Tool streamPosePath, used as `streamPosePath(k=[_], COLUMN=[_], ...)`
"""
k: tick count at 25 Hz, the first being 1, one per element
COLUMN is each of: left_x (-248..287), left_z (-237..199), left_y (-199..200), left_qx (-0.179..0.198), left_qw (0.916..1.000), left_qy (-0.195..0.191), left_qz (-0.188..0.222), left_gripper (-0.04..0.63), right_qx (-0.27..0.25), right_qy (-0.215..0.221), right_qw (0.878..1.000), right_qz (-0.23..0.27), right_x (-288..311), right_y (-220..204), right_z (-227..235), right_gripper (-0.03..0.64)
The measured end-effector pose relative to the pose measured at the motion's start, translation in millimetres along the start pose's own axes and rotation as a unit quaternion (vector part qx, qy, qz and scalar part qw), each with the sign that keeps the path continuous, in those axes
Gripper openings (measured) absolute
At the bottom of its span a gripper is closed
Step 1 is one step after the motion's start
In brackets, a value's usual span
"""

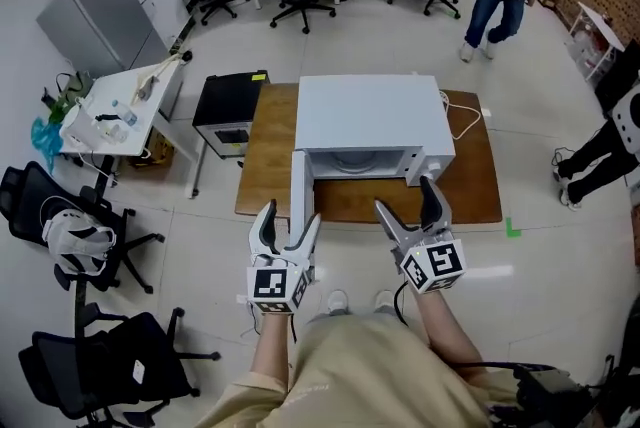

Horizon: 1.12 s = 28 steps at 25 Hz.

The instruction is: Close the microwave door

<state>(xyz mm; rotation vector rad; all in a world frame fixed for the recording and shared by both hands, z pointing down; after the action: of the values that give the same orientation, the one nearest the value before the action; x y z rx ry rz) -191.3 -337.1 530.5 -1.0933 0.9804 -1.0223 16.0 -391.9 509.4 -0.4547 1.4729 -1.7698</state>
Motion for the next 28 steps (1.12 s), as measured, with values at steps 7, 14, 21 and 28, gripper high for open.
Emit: streamPosePath(k=[7, 14, 21, 28], left_x=[-30.2, -57.1, -52.3, -32.7], left_z=[-7.6, -7.3, 4.5, 45.7], left_y=[-104.3, -189.2, -215.8, -213.1], left_qx=[-0.059, -0.169, -0.172, -0.209], left_qw=[0.9658, 0.9074, 0.8927, 0.8897], left_qy=[-0.187, -0.284, -0.303, -0.308], left_qz=[-0.169, -0.260, -0.286, -0.264], left_gripper=[0.350, 0.313, 0.238, 0.201], right_qx=[0.004, 0.018, -0.001, -0.015], right_qy=[0.043, 0.041, 0.020, 0.004], right_qw=[0.999, 0.999, 1.000, 0.999], right_qz=[-0.012, -0.018, 0.009, 0.032], right_x=[12.2, 23.5, 21.2, 2.5], right_y=[-12.8, -30.5, -13.2, 1.8], right_z=[16.6, 43.7, 43.3, 60.1], right_gripper=[0.426, 0.426, 0.423, 0.384])
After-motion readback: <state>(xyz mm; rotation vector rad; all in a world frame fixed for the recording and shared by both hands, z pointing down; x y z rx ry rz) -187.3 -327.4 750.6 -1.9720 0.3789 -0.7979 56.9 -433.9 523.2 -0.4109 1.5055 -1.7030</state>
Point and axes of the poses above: the fingertips, and each gripper's own axes: x forward along the fingers, z to its right, y out of its top, the point moved 3 cm from there along -x, backward along the fingers, and after that the axes turned 10 degrees about x, right-handed, at the moved point
